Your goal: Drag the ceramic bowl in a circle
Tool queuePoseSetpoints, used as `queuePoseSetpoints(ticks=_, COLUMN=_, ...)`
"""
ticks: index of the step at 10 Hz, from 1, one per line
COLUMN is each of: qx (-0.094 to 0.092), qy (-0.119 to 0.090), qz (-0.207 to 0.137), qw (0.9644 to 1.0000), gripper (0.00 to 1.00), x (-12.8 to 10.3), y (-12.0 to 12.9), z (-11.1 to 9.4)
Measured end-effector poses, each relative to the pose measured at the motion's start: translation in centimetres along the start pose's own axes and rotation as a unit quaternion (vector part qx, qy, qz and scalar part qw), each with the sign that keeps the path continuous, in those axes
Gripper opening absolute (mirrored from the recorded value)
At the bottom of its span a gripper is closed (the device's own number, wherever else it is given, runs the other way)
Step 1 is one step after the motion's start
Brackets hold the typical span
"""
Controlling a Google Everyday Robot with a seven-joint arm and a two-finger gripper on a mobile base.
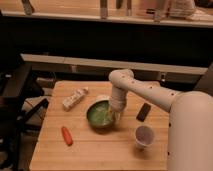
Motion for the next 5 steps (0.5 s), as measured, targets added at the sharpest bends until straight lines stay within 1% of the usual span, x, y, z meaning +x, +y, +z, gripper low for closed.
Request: queuePoseSetpoints(ticks=5, qx=0.002, qy=-0.001, qz=0.01, qw=0.9999, gripper=0.0, x=0.1, y=0.16, z=-0.06)
